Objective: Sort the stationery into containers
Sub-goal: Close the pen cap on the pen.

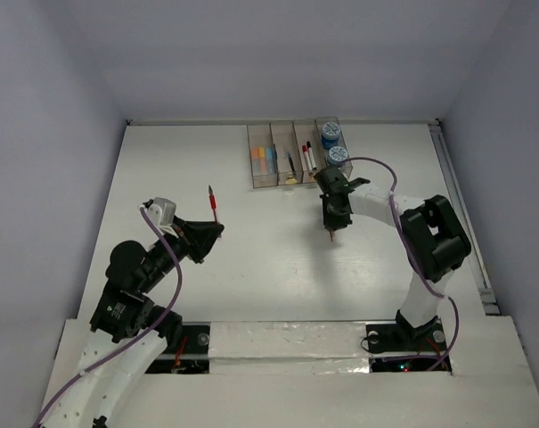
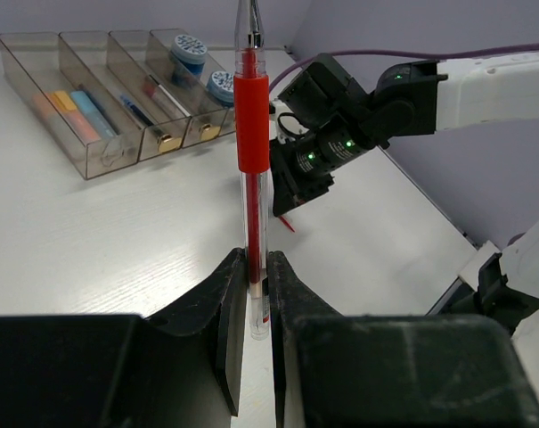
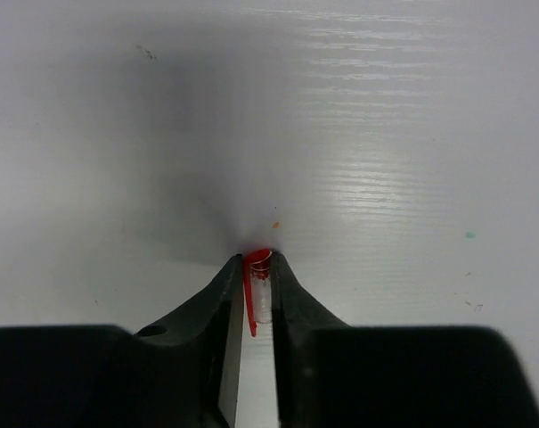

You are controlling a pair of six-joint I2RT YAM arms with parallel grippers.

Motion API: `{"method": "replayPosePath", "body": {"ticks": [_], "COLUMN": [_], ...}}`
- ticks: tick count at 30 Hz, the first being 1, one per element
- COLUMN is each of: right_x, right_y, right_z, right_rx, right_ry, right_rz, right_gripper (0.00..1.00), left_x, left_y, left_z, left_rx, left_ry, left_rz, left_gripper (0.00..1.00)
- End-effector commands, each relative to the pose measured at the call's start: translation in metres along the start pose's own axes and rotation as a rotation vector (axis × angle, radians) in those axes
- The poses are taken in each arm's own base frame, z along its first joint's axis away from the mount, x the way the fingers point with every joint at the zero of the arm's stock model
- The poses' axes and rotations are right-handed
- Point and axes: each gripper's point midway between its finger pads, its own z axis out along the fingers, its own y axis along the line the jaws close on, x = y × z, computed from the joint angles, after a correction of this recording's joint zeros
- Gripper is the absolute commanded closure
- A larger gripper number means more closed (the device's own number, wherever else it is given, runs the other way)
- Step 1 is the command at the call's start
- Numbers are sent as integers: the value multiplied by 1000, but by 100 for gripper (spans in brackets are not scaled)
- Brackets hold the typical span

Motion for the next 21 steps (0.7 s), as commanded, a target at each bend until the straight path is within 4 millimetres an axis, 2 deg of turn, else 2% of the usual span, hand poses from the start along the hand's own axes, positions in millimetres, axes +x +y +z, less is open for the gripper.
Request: {"method": "replayPosePath", "body": {"ticks": [1,2,6,7,9,10,13,14,17,18,21], "right_x": [74,75,56,39,18,-4,-27,-34,-46,-57,-71], "right_y": [-30,-27,-15,-6,6,17,42,50,73,87,107], "right_z": [14,13,3,-7,-21,-39,-70,-92,-126,-153,-195], "right_rx": [114,95,31,-17,-90,-163,-321,-388,-497,-592,-757], "right_ry": [276,281,202,127,35,-72,-213,-272,-389,-462,-552], "right_rz": [-121,-124,-106,-86,-59,-34,14,24,55,76,118], "right_gripper": [85,99,100,100,100,100,100,100,100,100,100], "left_x": [-9,-8,1,7,12,17,28,30,36,40,44], "left_y": [0,2,7,9,11,14,13,13,13,12,9], "left_z": [6,7,15,19,23,28,34,35,40,41,44], "left_rx": [-9,-13,-21,-22,-21,-31,-5,-1,14,25,53], "left_ry": [-15,-10,33,61,86,107,159,165,192,204,223], "left_rz": [14,11,-1,-9,-13,-22,-36,-36,-46,-52,-57], "left_gripper": [100,100,100,100,100,100,100,100,100,100,100]}}
